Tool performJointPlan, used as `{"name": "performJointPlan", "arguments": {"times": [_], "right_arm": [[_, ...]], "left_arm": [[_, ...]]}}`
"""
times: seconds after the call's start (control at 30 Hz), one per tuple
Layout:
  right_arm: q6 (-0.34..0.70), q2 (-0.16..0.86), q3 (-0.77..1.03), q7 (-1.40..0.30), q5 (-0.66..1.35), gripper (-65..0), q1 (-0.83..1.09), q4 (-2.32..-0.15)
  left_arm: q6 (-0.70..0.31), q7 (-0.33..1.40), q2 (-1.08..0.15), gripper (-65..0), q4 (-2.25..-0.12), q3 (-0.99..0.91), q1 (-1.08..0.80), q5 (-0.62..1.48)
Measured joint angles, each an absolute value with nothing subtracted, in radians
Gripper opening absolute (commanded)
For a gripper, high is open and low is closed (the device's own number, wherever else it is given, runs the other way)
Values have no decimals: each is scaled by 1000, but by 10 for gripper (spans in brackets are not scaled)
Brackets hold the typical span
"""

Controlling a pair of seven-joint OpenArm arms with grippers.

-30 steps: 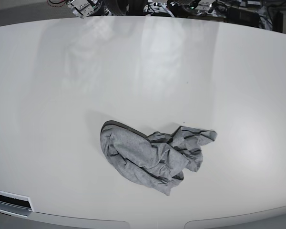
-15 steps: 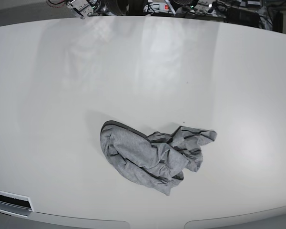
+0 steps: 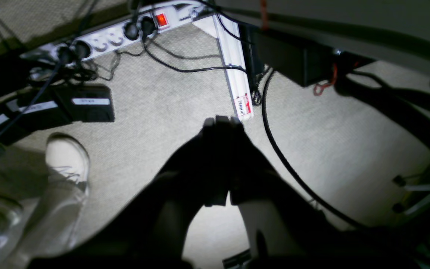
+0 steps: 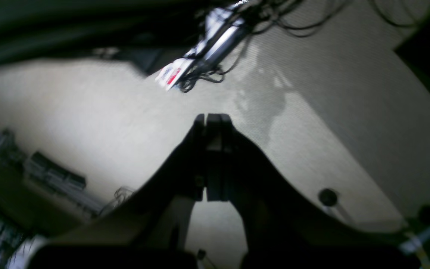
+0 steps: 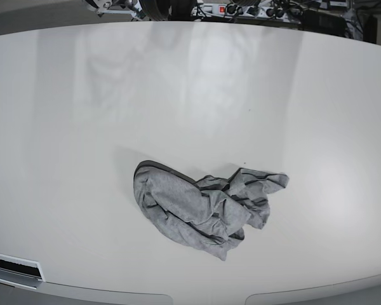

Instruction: Layout the t-shirt on the table in an organized manner, then fold the t-shirt properly

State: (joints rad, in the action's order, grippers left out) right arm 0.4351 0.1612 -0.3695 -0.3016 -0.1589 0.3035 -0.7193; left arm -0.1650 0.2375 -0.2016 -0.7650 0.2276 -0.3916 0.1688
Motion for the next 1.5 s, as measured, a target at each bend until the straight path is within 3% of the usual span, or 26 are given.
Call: {"name": "performJointPlan", "arguments": {"times": [0.13,0.23,0.47,0.63,0.87,1.03,1.13,1.23,1.5], "right_arm": [[500,196,-369,-328,-160,-650,400,-863],[430,226,-369,-330,-158,-650,483,-979],[364,318,-369,-407,-123,-650,696,-1351],[214,404,-369,-556,-109,-650,838,-1678],[64,504,-355,-707,-177,-650,991,-2088],[7,511,-303,-727,-316,-650,1056,-2236],[9,510,-230,-696,-334,-650,1050,-2285],[47,510,-150,-545,-334,-650,1050,-2294],[280,506,-83,-346,-92,-650,807,-2291]], "left_arm": [[-166,308,-273,-650,-887,228,-450,197],[-125,346,-320,-650,-988,224,-521,194],[-134,417,-434,-650,-1347,229,-695,198],[-131,494,-560,-650,-1641,208,-836,186],[-134,548,-598,-650,-1982,-29,-1010,154],[-142,548,-599,-650,-2121,-216,-1061,178],[-157,495,-598,-650,-2161,-295,-1037,215],[-166,467,-598,-650,-2167,-336,-964,240],[-186,463,-596,-650,-2159,-329,-690,346]]}}
